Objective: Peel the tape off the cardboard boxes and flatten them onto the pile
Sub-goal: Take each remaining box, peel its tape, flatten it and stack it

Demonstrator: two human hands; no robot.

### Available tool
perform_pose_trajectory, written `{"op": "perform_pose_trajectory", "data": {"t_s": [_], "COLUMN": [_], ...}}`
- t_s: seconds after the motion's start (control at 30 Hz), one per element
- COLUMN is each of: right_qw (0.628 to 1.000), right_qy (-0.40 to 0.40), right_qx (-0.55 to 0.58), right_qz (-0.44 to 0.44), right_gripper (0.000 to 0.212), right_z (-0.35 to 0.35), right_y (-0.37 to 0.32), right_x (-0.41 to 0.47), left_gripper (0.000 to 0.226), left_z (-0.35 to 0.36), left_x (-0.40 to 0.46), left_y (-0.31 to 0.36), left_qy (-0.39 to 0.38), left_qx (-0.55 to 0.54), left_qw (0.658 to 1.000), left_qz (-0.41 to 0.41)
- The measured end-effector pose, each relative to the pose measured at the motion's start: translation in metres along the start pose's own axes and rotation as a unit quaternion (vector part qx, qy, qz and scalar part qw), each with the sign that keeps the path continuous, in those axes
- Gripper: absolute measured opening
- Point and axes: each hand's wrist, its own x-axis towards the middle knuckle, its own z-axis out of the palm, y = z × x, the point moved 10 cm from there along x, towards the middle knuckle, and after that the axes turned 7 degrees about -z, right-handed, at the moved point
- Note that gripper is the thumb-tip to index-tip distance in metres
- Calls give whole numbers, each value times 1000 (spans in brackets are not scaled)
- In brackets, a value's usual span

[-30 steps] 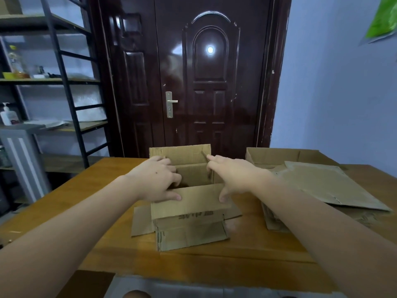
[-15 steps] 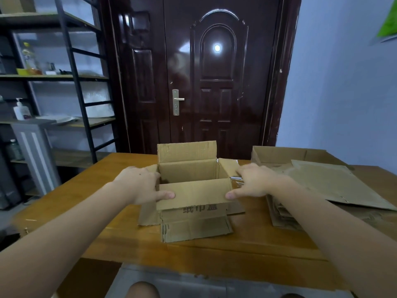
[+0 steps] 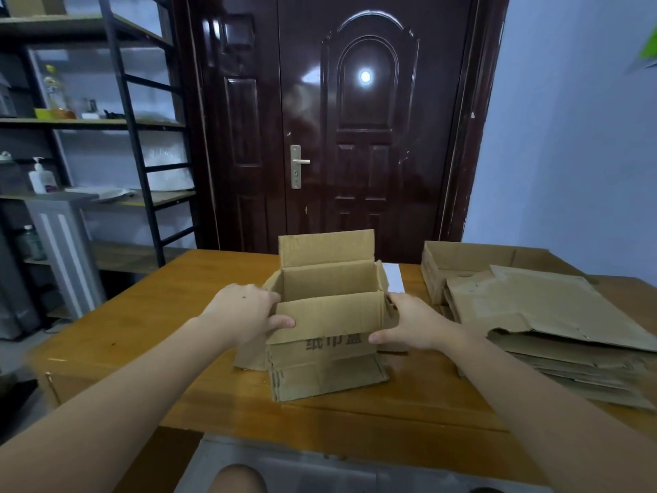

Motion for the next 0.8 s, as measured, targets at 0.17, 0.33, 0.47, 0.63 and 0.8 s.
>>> {"op": "perform_pose_trajectory", "data": {"t_s": [0.17, 0.33, 0.47, 0.63, 0.8], "right_qw": [999, 996, 992, 983, 975], "right_qy": [42, 85, 112, 150, 198], "right_qx": [18, -4, -62, -102, -97], "right_qz": [-9, -8, -16, -29, 13], "right_gripper": [104, 94, 85, 68, 78], "right_z": [-1, -13, -20, -30, -44], "right_y": [10, 11, 12, 12, 28], "right_x": [3, 10, 13, 12, 15], "left_gripper": [52, 42, 28, 27, 43], "left_z": [-5, -21, -24, -9, -7], "left_x": [1, 1, -2, -2, 1], "left_y": [-12, -13, -6, -8, -33], "left_qy": [7, 30, 7, -26, -1], "left_qx": [-161, -233, -266, -252, -256], "left_qw": [987, 972, 964, 967, 967], "left_qz": [-18, -2, 28, 37, 6]}}
